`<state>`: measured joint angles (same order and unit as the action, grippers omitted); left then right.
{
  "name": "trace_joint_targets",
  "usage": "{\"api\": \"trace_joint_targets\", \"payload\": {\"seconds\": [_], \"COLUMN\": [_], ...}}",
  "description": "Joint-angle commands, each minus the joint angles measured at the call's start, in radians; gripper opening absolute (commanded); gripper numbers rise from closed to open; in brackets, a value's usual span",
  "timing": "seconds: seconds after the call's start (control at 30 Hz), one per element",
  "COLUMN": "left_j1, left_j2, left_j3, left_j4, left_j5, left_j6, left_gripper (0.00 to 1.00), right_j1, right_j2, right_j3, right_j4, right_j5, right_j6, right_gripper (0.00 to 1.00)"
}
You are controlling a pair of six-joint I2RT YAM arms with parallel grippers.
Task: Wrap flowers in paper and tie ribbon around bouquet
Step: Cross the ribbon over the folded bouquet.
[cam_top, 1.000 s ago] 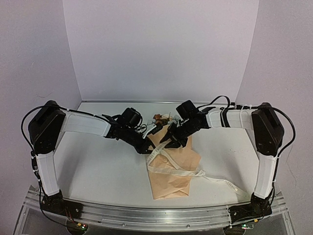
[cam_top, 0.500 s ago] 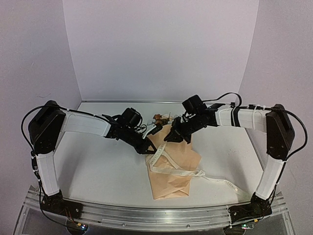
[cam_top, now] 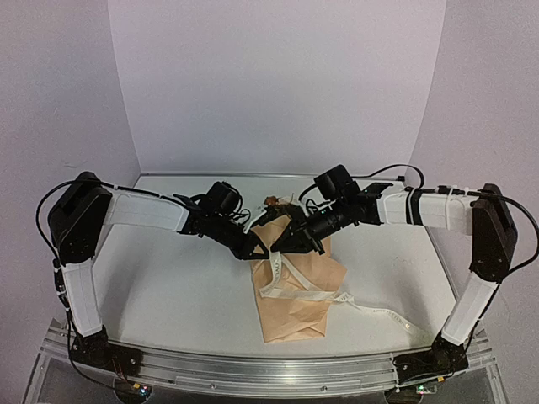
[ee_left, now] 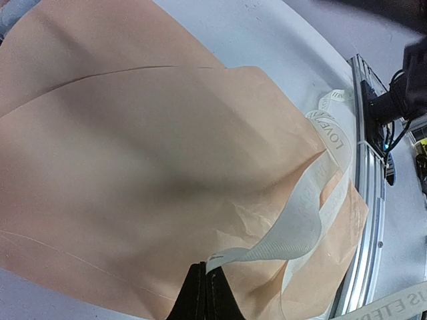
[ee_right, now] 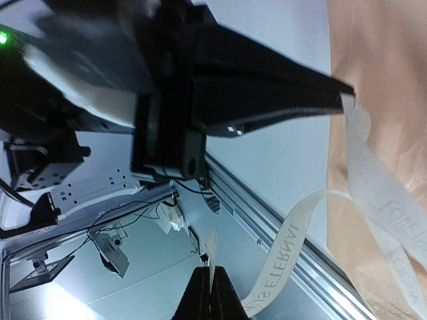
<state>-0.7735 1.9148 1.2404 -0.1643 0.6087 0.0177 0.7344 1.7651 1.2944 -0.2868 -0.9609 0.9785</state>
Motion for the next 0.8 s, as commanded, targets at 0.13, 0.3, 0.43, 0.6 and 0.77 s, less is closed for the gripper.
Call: {"api": "trace_joint_targets", "payload": {"seconds": [0.13, 0.3, 0.43, 0.6, 0.77], "left_j1": [0.007, 0.007, 0.007, 0.007, 0.005], "left_j2": [-0.008, -0.034, -0.058, -0.08, -0.084], "left_j3": [0.063, 0.048, 0.027, 0.007, 0.0], "left_j4": [0.022, 0.021, 0.011, -0.002, -0.024], "left_j5": [0.011, 0.004, 0.004, 0.021, 0.06], "left_j6": [-0.004, -0.007, -0.004, -0.002, -0.007], "left_gripper": [0.0, 0.0, 0.0, 0.0, 0.0], "right_j1": [0.042, 0.042, 0.042, 0.043, 0.057], "right_j2": [0.053, 0.072, 0.054, 0.072, 0.084], "right_j3": [-0.09, -0.09, -0.064, -0.016, 0.036], "right_j4": [0.087, -0.066, -0.241, -0.319, -0.331], "right_j5": [-0.02, 0.099, 0.264, 0.407, 0.528], "right_j6": [0.017, -0.093, -0.212, -0.276, -0.31], "right_gripper": [0.0, 0.0, 0.0, 0.0, 0.0]}}
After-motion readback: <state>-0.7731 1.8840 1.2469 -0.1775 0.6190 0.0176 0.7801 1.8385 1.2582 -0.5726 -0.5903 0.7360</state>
